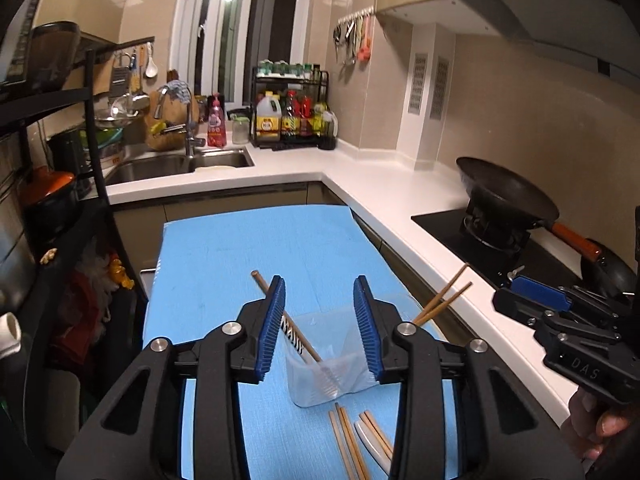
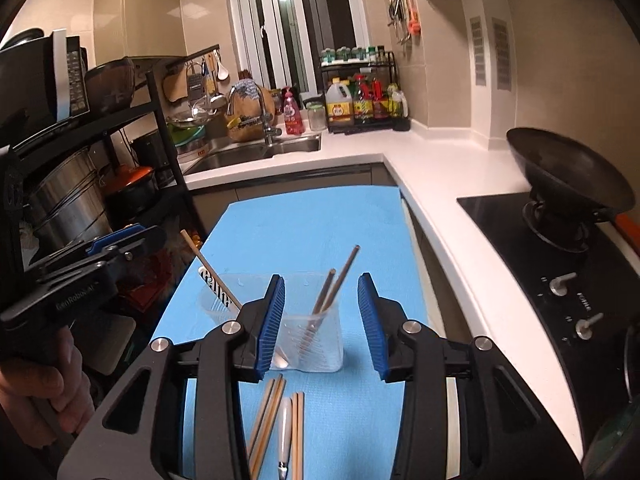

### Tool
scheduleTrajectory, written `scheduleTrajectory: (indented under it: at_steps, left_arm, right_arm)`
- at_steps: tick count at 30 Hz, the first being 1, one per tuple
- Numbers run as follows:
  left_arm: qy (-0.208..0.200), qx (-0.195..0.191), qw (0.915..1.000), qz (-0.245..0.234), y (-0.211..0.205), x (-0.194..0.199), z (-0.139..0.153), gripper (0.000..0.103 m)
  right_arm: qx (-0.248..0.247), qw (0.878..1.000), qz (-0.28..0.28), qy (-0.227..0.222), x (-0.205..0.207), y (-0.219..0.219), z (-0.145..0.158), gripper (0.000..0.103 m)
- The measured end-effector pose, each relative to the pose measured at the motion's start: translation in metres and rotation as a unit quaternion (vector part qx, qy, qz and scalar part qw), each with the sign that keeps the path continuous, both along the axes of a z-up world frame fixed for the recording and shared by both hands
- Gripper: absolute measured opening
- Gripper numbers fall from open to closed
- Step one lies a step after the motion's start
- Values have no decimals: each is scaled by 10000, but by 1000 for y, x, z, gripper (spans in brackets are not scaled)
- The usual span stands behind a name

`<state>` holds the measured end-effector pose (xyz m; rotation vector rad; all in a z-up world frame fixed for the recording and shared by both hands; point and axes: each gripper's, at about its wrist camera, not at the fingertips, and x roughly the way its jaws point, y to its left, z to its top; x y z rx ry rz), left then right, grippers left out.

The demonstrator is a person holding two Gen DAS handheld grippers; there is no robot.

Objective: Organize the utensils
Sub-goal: 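Move both open tools back down to the remaining chopsticks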

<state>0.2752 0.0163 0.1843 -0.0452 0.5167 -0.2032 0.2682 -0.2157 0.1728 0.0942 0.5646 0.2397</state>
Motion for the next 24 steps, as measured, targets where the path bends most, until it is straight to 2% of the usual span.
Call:
scheduleTrajectory:
  at_steps: [5,8,9,10,13,16,20,24]
  left_arm:
    - [86,-127,9998,142,6,-46,-25,30]
    - [211,-94,9995,225,5,-73,-55,22]
    - [265,-78,9993,265,4,-83,-68,19]
    - [312,-70,9991,287,3,-91,-79,17]
    - [562,-80,9979,306,-1,-112,-112,14]
    - [969,-345,9940,375,-3,-133,-151,14]
    - [1302,-434,9898,379,-13,-158,-194,14]
    - [1568,-762,9842,292,-19,-166,-216,14]
  right_arm:
    - [174,9995,-200,-140,-56,-22,-19,37]
    - [306,9992,-262,-3,-83,-29,-48,19]
    - [385,9990,-227,59,-90,-30,-57,5]
    - [477,9986,-194,138,-97,-30,-68,1]
    - [702,9965,-119,433,-116,-26,-101,1]
    - [888,9927,-95,805,-130,-20,-137,3]
    - [634,9909,-127,1180,-138,-6,-181,5]
    - [561,9889,112,1368,-139,6,-193,5]
